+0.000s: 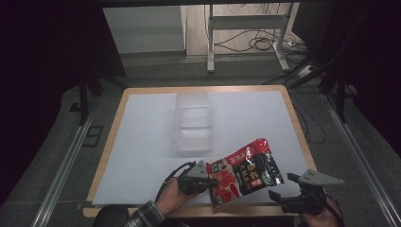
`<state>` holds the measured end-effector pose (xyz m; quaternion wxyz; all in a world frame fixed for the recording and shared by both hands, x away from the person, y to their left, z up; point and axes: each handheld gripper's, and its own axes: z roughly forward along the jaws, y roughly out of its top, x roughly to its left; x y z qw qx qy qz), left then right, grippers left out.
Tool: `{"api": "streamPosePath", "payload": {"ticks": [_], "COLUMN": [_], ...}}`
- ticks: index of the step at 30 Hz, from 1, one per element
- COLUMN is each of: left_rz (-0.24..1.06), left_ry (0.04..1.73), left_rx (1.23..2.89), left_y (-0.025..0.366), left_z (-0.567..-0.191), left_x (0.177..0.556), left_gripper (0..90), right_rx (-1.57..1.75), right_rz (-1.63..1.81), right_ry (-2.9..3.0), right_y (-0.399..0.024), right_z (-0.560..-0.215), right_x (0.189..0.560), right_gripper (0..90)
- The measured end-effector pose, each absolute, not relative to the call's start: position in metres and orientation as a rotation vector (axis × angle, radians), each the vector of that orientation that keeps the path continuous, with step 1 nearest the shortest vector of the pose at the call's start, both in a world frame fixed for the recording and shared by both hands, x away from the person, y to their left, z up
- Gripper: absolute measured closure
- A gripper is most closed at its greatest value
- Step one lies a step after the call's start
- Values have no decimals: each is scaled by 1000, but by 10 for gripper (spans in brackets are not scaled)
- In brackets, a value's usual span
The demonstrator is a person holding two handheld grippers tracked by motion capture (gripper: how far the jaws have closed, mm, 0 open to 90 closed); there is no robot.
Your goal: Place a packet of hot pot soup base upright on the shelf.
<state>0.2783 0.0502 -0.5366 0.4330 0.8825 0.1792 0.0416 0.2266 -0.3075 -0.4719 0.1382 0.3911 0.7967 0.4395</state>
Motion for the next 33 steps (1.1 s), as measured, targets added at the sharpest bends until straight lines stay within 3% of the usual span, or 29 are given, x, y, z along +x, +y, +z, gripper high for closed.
{"api": "streamPosePath", "payload": {"ticks": [15, 24, 33], "left_rz": [112, 116, 117], "left_ry": [437, 440, 452], "left_rx": [2209, 2208, 2204], "left_y": [51, 50, 50], "left_z": [-536, -536, -536], "left_x": [278, 278, 276], "left_gripper": [900, 900, 899], "right_rx": [1149, 1185, 1205], "right_rz": [1398, 1358, 1358], "right_ry": [2353, 2324, 2284], "right_y": [-275, -251, -240], "right_z": [-454, -455, -458], "right_x": [232, 252, 255], "right_gripper": [63, 215, 487]}}
